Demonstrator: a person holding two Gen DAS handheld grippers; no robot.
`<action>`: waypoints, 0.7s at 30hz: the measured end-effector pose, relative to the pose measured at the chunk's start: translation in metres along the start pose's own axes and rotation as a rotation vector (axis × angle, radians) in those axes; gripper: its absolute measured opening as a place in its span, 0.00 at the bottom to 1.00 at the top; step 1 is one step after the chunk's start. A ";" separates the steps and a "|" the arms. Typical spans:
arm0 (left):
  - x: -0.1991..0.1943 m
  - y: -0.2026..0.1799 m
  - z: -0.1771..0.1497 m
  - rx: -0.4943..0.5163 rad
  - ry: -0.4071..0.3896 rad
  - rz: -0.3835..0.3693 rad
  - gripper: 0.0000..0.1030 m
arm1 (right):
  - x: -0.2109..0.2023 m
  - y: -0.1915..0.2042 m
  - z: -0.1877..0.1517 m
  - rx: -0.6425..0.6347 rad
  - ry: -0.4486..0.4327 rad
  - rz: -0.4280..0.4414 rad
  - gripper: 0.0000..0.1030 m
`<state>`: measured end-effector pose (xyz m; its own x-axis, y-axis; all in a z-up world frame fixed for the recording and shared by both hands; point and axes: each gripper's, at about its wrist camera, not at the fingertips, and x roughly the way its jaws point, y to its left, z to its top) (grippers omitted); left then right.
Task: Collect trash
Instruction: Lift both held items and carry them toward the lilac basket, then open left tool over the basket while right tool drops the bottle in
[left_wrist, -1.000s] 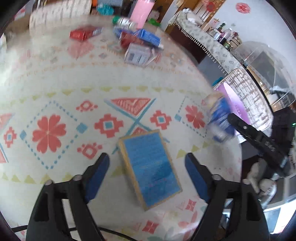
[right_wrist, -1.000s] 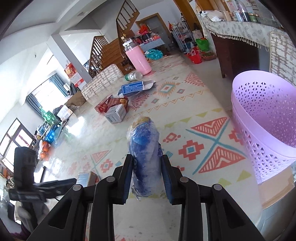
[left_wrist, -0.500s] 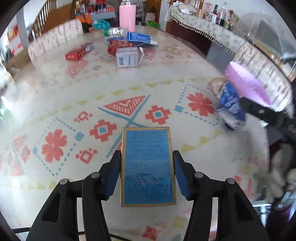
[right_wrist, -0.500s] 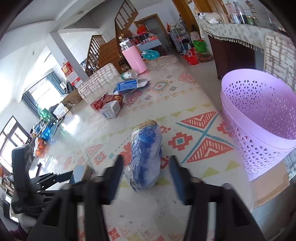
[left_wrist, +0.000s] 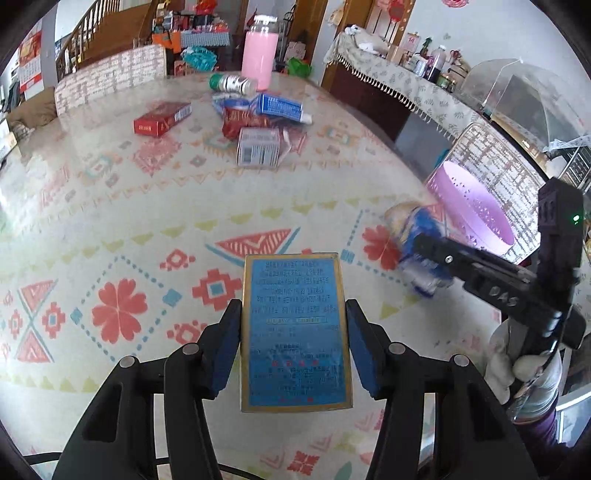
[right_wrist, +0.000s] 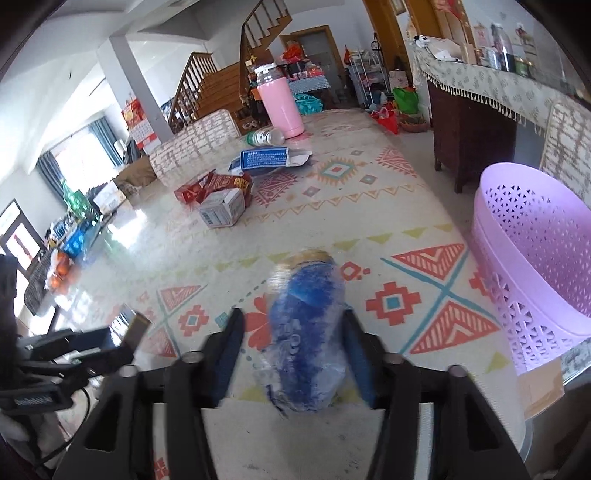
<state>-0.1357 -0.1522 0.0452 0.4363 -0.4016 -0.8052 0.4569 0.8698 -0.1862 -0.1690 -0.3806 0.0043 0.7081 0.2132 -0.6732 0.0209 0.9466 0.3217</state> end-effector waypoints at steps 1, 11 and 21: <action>-0.001 -0.001 0.003 0.006 -0.004 -0.003 0.52 | 0.001 -0.001 0.000 -0.001 0.002 0.007 0.31; -0.002 -0.031 0.035 0.084 -0.036 -0.078 0.52 | -0.039 -0.025 0.011 0.052 -0.110 0.034 0.07; 0.010 -0.061 0.059 0.123 -0.051 -0.124 0.52 | -0.056 -0.051 0.014 0.049 -0.120 -0.027 0.07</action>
<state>-0.1138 -0.2259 0.0819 0.4078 -0.5201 -0.7505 0.5995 0.7725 -0.2096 -0.2001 -0.4443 0.0353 0.7859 0.1546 -0.5988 0.0732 0.9382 0.3384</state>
